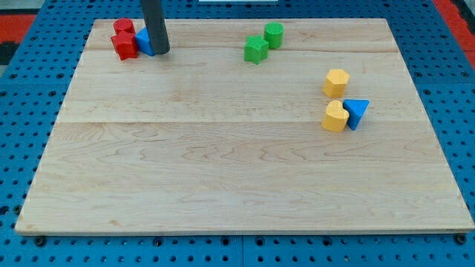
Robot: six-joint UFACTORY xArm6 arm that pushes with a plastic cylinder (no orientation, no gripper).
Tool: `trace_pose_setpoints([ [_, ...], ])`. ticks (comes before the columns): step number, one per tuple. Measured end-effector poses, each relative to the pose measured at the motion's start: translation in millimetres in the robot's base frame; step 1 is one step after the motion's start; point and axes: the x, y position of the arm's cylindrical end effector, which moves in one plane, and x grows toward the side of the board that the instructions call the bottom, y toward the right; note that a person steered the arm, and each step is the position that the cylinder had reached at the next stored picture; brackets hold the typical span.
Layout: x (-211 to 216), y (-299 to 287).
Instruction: Move the triangle below the green star
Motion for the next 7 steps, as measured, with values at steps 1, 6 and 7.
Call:
trace_pose_setpoints([
  [1, -10.1, 4.9],
  [6, 158.2, 105.0],
  [7, 241.8, 163.4],
])
